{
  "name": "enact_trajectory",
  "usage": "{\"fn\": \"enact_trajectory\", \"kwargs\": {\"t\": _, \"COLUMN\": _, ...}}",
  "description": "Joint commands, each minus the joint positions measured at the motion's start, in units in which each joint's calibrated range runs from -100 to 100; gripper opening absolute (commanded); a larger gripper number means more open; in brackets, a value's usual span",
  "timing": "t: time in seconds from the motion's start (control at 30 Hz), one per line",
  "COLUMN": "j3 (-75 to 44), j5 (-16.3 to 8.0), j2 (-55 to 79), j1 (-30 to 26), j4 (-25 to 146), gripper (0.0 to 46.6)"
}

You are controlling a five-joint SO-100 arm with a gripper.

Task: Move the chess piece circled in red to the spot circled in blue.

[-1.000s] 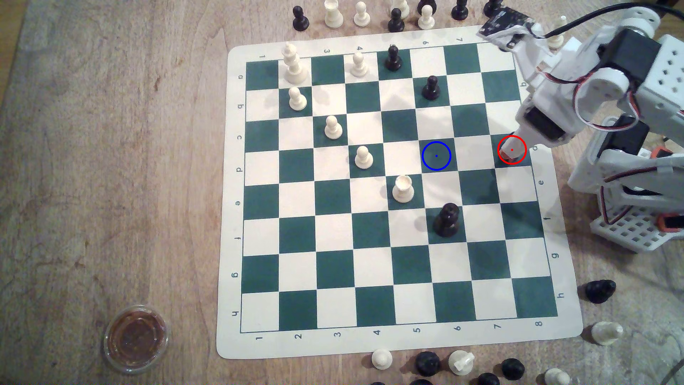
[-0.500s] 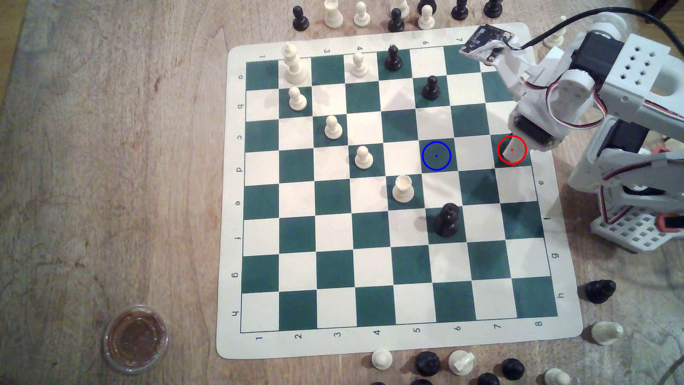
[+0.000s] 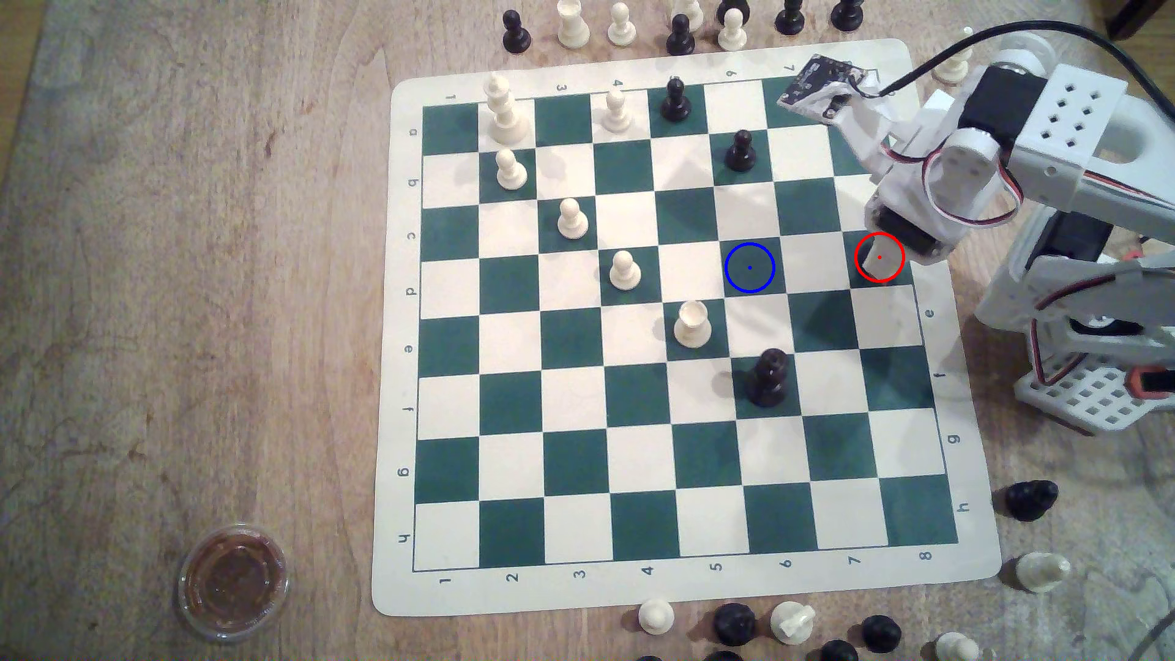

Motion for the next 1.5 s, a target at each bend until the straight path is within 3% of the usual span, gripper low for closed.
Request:
{"fn": "enact_trajectory", "kwargs": {"t": 0.0, "j3": -0.7, "j5": -0.2, "j2": -0.3, "j1": 0.2, "j4": -1.5, "gripper": 15.4}}
{"fn": "enact_trajectory", "kwargs": {"t": 0.17, "j3": -0.5, "j5": -0.4, "j2": -0.4, "j1": -0.1, "j4": -3.6, "gripper": 15.8}}
{"fn": "enact_trajectory", "kwargs": {"t": 0.87, "j3": -0.7, "j5": -0.5, "j2": -1.3, "j1": -1.3, "j4": -1.8, "gripper": 8.5}}
{"fn": "enact_trajectory", "kwargs": {"t": 1.17, "j3": -2.4, "j5": -0.5, "j2": -2.7, "j1": -1.7, "j4": 1.1, "gripper": 1.4}}
{"fn": "enact_trajectory", "kwargs": {"t": 1.47, "j3": -22.1, "j5": 0.1, "j2": -2.2, "j1": -2.2, "j4": 17.1, "gripper": 0.5}}
